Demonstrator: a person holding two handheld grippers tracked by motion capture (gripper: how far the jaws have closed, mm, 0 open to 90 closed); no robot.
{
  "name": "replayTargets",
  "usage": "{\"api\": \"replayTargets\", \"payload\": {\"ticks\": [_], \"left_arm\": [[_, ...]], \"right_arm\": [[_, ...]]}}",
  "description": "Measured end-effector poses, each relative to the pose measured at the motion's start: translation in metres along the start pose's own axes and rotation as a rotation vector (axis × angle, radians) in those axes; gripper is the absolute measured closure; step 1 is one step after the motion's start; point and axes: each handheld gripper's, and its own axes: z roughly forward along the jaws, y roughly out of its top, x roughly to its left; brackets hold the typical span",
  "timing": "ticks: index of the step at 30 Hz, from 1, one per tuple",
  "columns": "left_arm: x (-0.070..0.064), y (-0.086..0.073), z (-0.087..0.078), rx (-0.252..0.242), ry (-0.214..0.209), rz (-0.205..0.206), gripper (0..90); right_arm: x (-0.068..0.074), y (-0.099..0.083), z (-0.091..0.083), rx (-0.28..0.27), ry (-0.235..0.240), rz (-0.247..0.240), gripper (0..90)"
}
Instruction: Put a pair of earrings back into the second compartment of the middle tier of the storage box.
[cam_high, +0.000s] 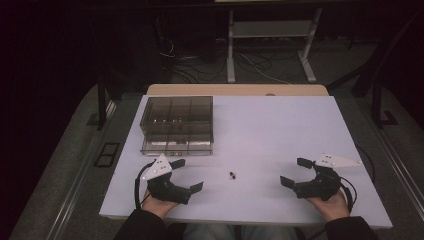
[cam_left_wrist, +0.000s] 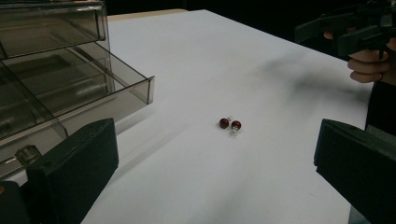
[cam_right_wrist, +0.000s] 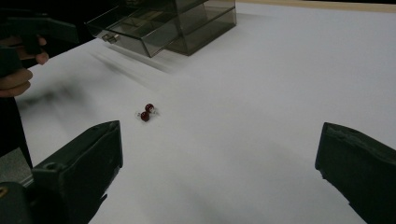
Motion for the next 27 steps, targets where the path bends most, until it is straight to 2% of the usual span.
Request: {"api": "replayTargets", "payload": {"ticks": [5,10,12,13,23,24,27], "left_arm": [[-0.002,0.005,0.000,0.012,-0.005,0.014,0.0],[-0.006,0.015,0.005,0.034,-0.030,0.039,0.0],[-0.009,0.019,0.008,0.050,-0.046,0.047,0.0],[-0.011,0.023,0.011,0.075,-0.058,0.075,0.0],[-0.019,0.042,0.028,0.150,-0.131,0.122,0.0],[-0.021,0.046,0.031,0.165,-0.150,0.133,0.0],[-0.022,0.048,0.035,0.179,-0.161,0.143,0.0]], "right_arm": [[0.000,0.000,0.000,0.003,-0.002,0.000,0.3],[0.000,-0.001,-0.001,0.010,-0.006,0.002,0.4],[-0.001,-0.001,-0.001,0.010,-0.006,0.006,0.4],[-0.001,-0.001,-0.001,0.011,-0.007,0.006,0.4],[-0.001,-0.001,-0.002,0.008,-0.009,0.006,0.4],[-0.001,-0.001,-0.002,0.009,-0.007,0.007,0.4],[-0.001,-0.001,-0.002,0.012,-0.007,0.004,0.4]]}}
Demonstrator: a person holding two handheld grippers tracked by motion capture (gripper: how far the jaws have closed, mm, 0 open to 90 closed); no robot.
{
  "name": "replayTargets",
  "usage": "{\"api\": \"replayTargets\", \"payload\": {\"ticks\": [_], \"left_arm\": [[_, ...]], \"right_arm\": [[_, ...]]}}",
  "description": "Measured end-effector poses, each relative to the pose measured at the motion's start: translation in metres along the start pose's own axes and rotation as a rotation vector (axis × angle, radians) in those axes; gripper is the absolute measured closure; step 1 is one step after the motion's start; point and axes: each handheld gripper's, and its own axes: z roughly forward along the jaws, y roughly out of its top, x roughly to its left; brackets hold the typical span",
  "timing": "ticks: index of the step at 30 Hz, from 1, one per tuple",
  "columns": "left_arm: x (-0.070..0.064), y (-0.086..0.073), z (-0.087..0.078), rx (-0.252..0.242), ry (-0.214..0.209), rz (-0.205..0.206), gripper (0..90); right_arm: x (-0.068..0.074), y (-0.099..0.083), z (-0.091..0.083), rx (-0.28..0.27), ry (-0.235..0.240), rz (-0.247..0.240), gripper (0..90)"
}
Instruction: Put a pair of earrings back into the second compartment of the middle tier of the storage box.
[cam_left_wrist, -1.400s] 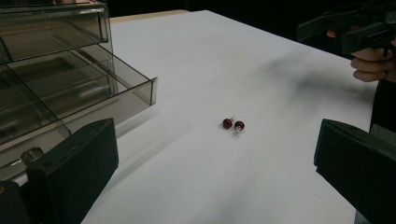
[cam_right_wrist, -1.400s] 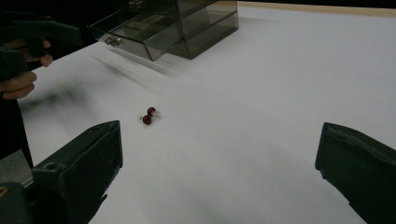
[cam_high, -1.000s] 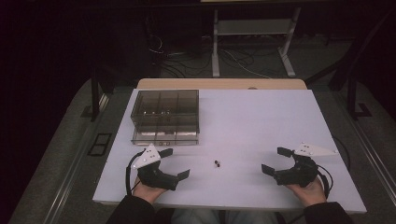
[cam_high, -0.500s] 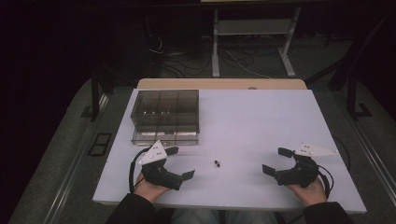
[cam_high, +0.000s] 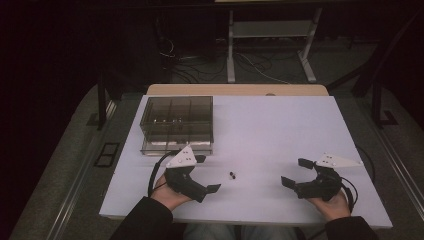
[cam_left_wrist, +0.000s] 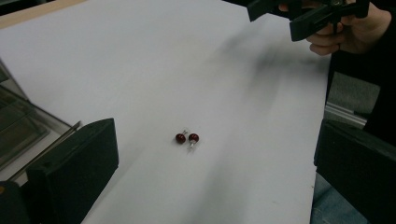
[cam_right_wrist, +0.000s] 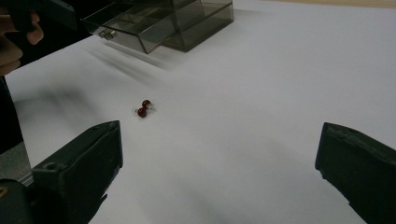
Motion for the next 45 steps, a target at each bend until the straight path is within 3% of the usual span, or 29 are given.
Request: {"api": "replayTargets", "payload": {"ticks": [16,23,28,34,40,45], "left_arm": [[-0.001,0.017,0.026,0.087,-0.065,0.050,0.0],[0.001,0.018,0.040,0.128,-0.106,0.051,0.0],[0.003,0.017,0.049,0.172,-0.111,0.055,1.9],[0.005,0.015,0.057,0.181,-0.116,0.059,12.6],[0.006,0.011,0.071,0.219,-0.099,0.093,16.1],[0.007,0.006,0.080,0.232,-0.098,0.095,20.5]], "right_arm": [[0.001,0.000,0.000,0.004,-0.001,-0.001,0.4],[0.001,0.000,0.000,0.003,0.001,-0.005,0.4],[0.001,0.000,0.001,0.005,0.003,-0.006,0.4],[0.001,0.000,0.001,0.004,0.010,-0.012,0.4],[0.002,0.000,0.001,0.005,0.015,-0.015,0.4],[0.002,0.000,0.001,0.007,0.018,-0.015,0.4]]}}
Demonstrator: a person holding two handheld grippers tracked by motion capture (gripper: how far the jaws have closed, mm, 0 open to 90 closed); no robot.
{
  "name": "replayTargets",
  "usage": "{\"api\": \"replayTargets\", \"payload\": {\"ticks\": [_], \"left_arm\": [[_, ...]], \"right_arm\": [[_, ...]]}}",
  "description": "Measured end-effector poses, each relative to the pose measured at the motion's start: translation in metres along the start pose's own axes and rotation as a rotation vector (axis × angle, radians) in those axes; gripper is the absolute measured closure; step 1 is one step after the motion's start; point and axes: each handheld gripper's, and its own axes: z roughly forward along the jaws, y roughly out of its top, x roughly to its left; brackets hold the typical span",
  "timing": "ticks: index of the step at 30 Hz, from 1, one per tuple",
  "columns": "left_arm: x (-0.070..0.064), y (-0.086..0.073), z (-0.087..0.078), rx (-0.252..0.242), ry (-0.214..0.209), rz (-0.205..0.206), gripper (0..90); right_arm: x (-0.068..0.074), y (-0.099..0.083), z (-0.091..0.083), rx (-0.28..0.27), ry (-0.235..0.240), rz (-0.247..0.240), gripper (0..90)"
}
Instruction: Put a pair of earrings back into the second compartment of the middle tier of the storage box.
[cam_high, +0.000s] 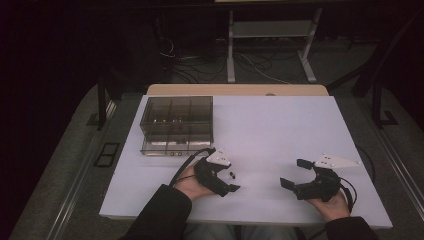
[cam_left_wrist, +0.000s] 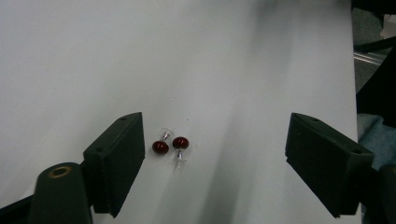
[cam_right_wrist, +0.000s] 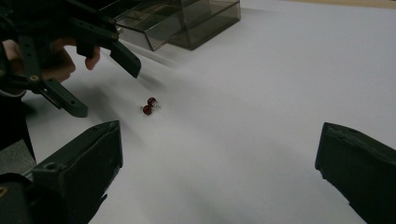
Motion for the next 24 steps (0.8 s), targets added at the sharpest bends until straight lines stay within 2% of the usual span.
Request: {"api": "replayTargets", "payload": {"ticks": [4,6,8,9,20,24], "left_arm": [[0.002,-0.002,0.005,0.019,-0.003,0.005,26.8],[0.002,-0.002,0.008,0.030,0.002,0.007,33.6],[0.001,-0.003,0.010,0.041,0.011,0.020,37.9],[0.002,-0.003,0.011,0.058,0.012,0.036,43.1],[0.004,-0.005,0.019,0.073,0.034,0.053,52.5],[0.006,-0.005,0.020,0.088,0.046,0.079,54.1]], "right_arm": [[0.000,0.000,0.000,-0.001,0.005,-0.003,0.4],[0.001,0.000,0.001,0.003,0.007,-0.005,0.4],[0.001,0.000,0.001,0.011,0.005,-0.012,0.4],[0.001,0.000,0.001,0.013,0.006,-0.015,0.4],[0.002,0.000,0.002,0.016,0.009,-0.017,0.4],[0.002,0.000,0.001,0.001,0.003,-0.014,0.4]]}}
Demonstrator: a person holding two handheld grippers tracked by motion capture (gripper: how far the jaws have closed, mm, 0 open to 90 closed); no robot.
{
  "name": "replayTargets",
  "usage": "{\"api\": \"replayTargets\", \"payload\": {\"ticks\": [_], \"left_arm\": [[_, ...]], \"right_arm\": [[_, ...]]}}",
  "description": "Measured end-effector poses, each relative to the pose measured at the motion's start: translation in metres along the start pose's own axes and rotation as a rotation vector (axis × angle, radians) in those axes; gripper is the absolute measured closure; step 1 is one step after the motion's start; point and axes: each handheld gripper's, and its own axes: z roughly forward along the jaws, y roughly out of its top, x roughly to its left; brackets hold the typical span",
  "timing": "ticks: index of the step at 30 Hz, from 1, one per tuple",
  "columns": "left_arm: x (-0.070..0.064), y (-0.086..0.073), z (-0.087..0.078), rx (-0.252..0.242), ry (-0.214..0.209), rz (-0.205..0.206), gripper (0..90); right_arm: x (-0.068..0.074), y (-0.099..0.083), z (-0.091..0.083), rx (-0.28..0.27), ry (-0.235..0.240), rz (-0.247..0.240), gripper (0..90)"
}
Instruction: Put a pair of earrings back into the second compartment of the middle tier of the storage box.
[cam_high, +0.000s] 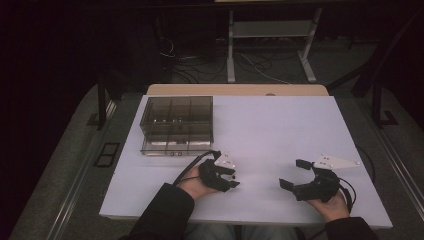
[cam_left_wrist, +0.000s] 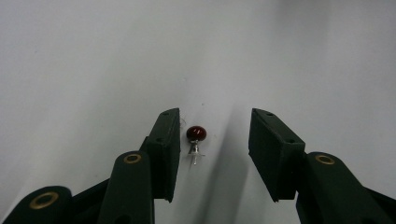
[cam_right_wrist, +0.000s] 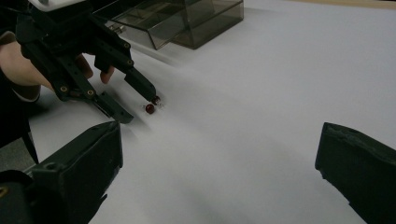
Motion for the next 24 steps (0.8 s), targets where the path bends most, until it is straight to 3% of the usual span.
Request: {"api": "replayTargets", "payload": {"ticks": [12,18,24], "left_arm": [[0.0007,-0.0006,0.0056,0.016,-0.008,0.007,66.5],[0.0036,-0.0008,0.0058,0.015,-0.009,0.001,78.0],[0.0034,0.0002,0.0055,0.022,-0.006,0.002,78.7]], "right_arm": [[0.0004,0.0002,-0.0012,-0.009,-0.006,-0.003,0.4],[0.0005,0.0001,-0.0013,-0.010,-0.006,-0.003,0.4],[0.0005,0.0000,-0.0013,-0.010,-0.007,-0.007,0.4]]}}
